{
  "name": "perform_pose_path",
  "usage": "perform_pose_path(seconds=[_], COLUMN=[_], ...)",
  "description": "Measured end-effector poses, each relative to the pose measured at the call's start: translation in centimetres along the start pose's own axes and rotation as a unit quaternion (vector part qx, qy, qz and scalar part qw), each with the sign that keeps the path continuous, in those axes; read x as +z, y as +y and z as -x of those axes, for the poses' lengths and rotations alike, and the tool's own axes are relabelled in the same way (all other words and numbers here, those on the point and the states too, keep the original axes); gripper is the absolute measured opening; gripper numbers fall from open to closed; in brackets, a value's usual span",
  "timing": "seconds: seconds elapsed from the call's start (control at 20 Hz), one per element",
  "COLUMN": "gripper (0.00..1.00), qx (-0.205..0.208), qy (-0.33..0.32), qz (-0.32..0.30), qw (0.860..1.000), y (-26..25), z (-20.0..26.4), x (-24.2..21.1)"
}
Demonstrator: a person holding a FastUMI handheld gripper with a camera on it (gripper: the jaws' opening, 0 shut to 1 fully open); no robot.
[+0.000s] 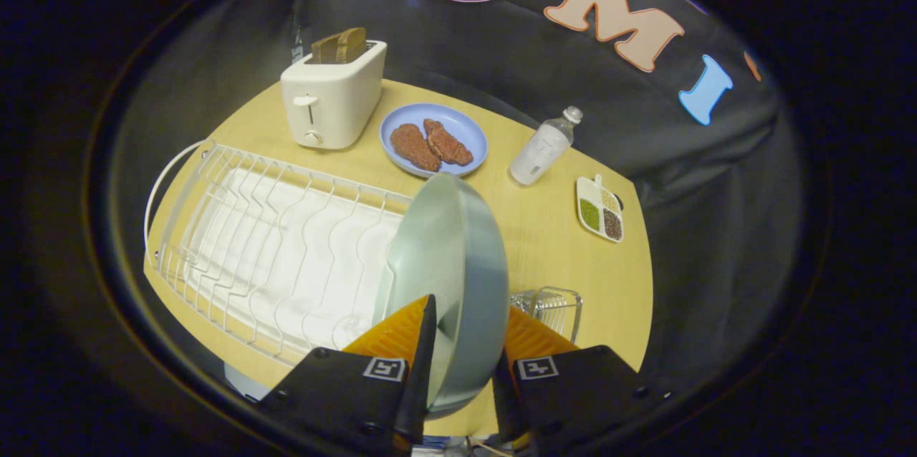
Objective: Take the plate from the dish rack, then take the spoon from the basket and place it into the plate.
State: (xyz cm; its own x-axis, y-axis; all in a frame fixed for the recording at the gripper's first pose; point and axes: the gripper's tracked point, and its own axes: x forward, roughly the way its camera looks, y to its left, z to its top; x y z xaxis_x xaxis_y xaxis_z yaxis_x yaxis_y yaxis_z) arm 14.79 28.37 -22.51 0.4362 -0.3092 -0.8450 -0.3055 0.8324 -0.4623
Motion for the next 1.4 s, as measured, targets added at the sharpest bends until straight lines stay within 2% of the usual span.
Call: perform_pose_path(seconds=[0.1,0.2,0.35,0.55,0.8,0.95,1.2,1.3,1.4], gripper=[0.39,0.37,0.34,0.33,0.32,0.30,0.30,0.30,0.30], qx=[0.006,-0.017,-0.010,-0.007,-0.041,-0.062,-0.109,-0.106,-0.077], qy=[-0.014,-0.026,-0.029,-0.026,-0.018,-0.024,-0.045,-0.056,-0.055], qz=[-0.012,-0.020,-0.004,-0.023,-0.026,0.000,0.080,0.097,0.088], qw=[1.000,0.999,1.000,0.999,0.999,0.998,0.990,0.988,0.992], y=[0.3,-1.0,-0.5,-0.3,-1.2,-1.0,0.3,1.0,1.8], z=[0.3,0.6,1.0,1.2,1.2,1.5,3.0,3.8,4.5], x=[1.0,1.9,1.7,2.3,3.0,3.6,5.3,6.0,6.0])
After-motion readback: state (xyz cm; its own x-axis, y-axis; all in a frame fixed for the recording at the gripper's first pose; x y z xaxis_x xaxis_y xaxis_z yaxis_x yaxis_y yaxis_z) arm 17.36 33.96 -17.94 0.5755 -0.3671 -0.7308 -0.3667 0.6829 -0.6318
